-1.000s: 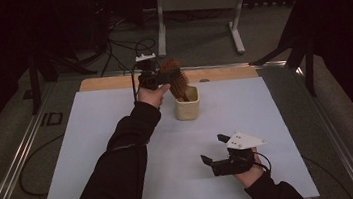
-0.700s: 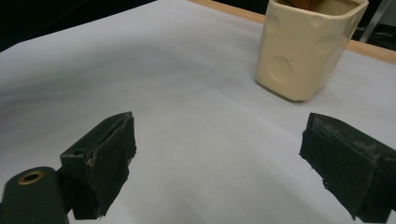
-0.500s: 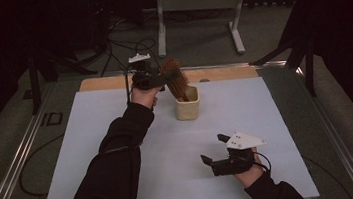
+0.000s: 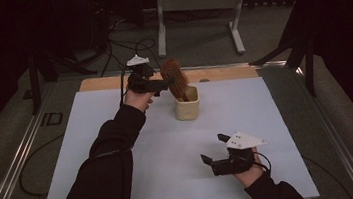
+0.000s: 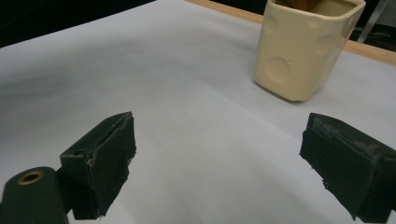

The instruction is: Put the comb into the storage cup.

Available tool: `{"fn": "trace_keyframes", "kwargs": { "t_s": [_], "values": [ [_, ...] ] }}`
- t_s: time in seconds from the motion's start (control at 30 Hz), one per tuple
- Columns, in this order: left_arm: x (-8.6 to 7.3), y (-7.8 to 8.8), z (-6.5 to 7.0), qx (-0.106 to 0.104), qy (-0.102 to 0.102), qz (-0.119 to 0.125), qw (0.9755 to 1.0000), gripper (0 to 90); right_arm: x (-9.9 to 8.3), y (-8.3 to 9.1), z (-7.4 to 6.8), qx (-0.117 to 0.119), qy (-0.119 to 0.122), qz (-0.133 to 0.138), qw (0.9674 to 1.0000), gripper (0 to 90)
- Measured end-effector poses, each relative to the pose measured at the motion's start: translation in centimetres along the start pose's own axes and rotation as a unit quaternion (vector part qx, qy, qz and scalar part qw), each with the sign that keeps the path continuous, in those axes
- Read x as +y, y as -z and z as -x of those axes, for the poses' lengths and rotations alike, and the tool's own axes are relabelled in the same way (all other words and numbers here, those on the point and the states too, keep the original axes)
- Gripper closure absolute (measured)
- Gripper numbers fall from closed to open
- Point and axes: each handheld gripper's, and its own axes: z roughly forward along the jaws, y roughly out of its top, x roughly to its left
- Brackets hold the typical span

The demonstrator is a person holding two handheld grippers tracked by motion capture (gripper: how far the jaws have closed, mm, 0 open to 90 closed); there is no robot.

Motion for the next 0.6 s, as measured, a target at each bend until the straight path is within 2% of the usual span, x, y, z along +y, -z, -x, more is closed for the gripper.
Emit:
{"fn": "trace_keyframes", "kwargs": {
  "t_s": [0.23, 0.6],
  "values": [
    [-0.5, 1.3, -0.1, 0.001, -0.018, -0.012, 0.9998, 0.0, 0.0, -0.1, -0.1, -0.001, 0.001, -0.003, 1.0, 9.7],
    [-1.5, 3.1, -0.4, -0.002, -0.031, -0.025, 0.9992, 0.0, 0.0, -0.1, -0.1, -0.001, 0.003, -0.003, 1.0, 9.6]
  ]
}}
